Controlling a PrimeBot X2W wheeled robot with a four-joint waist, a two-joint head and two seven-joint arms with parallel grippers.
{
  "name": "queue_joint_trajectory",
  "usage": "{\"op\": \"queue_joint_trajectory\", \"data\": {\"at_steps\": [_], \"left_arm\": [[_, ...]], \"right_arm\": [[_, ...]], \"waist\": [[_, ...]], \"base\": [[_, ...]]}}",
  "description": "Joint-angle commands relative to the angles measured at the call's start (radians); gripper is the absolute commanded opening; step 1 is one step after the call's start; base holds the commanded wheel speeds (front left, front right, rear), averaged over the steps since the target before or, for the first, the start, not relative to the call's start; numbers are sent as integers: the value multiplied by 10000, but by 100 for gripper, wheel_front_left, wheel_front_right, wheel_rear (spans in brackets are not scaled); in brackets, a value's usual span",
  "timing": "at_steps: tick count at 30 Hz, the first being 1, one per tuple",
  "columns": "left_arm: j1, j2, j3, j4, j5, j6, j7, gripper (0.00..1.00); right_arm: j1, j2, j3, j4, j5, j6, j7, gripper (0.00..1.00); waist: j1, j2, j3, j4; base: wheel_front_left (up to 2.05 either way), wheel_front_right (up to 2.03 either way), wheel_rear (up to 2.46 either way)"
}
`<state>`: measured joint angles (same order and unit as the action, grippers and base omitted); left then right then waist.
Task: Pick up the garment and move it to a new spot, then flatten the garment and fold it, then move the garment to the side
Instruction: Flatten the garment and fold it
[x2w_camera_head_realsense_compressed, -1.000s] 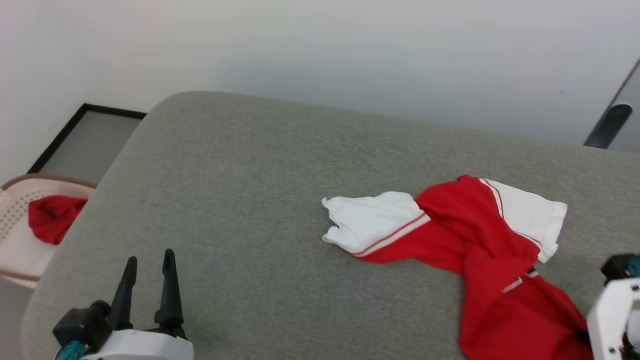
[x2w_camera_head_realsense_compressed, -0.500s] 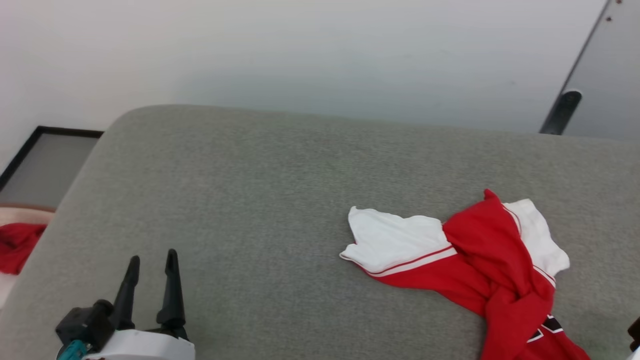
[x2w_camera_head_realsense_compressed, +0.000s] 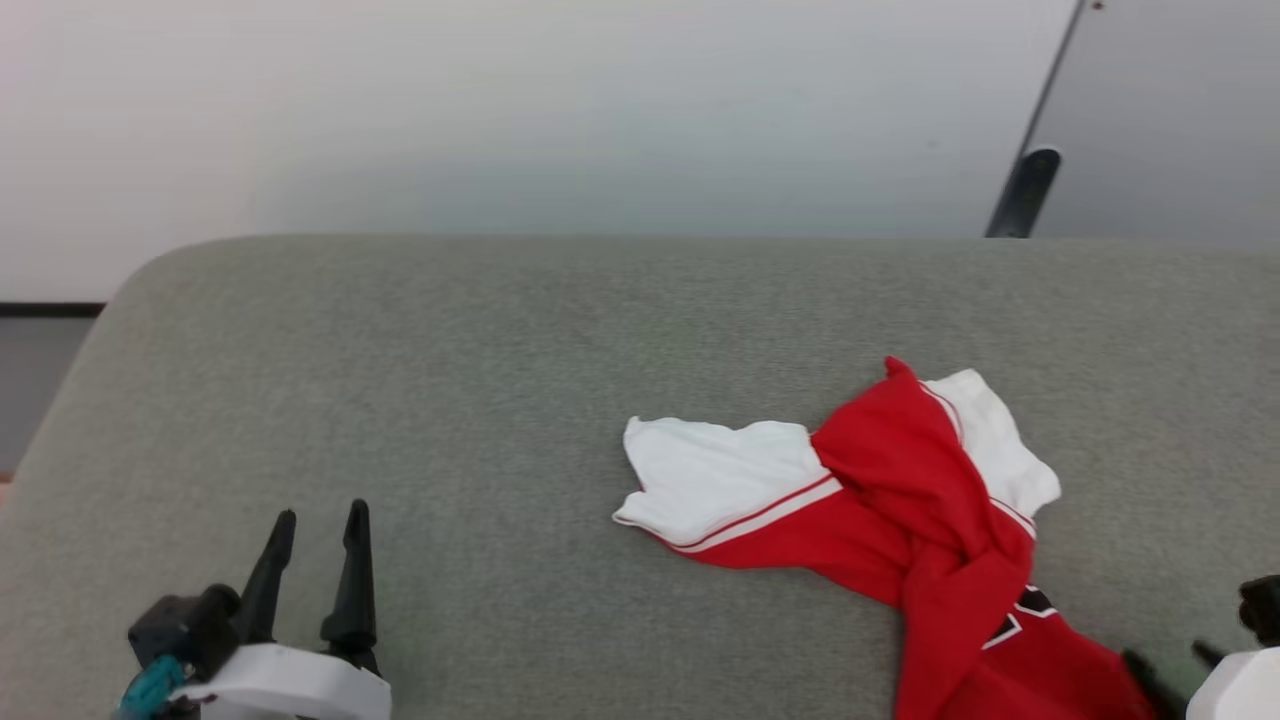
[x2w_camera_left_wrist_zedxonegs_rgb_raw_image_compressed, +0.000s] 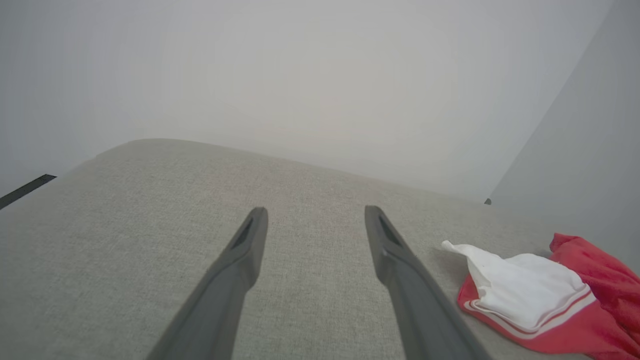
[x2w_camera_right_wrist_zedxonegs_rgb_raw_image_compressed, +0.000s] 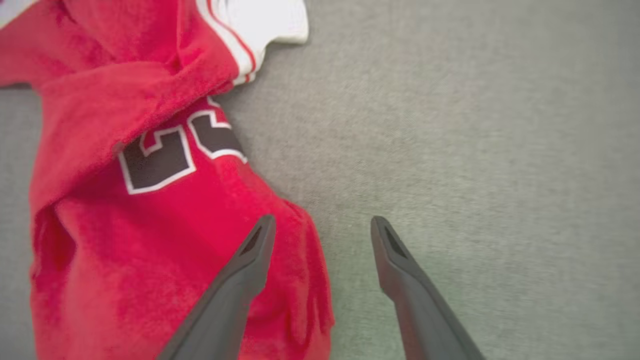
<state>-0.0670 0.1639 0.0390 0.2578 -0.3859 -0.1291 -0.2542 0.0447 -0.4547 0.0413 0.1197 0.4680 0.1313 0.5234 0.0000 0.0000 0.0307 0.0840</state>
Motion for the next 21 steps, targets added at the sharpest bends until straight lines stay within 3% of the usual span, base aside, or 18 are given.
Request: {"op": "queue_joint_trajectory", "data": {"at_steps": [1,7,12,16,21], "left_arm": [[-166,132,-37,35,-83,-27,64,100],[-567,531,-187,-35,-269,-27,634,100],[-1046,901,-701,-272,-898,-25,1713,100],[-1786,1299,-1201,-461,-1592,-25,3090,100],[-3062,1781,-1939,-331,-2672,-26,5674,100]], "right_arm": [[-140,-27,31,-43,-299,-10,-428,100],[-324,157,234,-196,-1722,-10,-3606,100],[-503,802,54,17,-2866,-10,-5869,100],[-627,1534,-289,149,-3646,-10,-7303,100],[-860,2343,-617,-22,-4213,-10,-7834,100]], "waist": [[0,0,-74,-254],[0,0,-116,-774],[0,0,-40,-1166],[0,0,156,-1480],[0,0,581,-1820]], "base": [[0,0,0],[0,0,0],[0,0,0],[0,0,0],[0,0,0]]}}
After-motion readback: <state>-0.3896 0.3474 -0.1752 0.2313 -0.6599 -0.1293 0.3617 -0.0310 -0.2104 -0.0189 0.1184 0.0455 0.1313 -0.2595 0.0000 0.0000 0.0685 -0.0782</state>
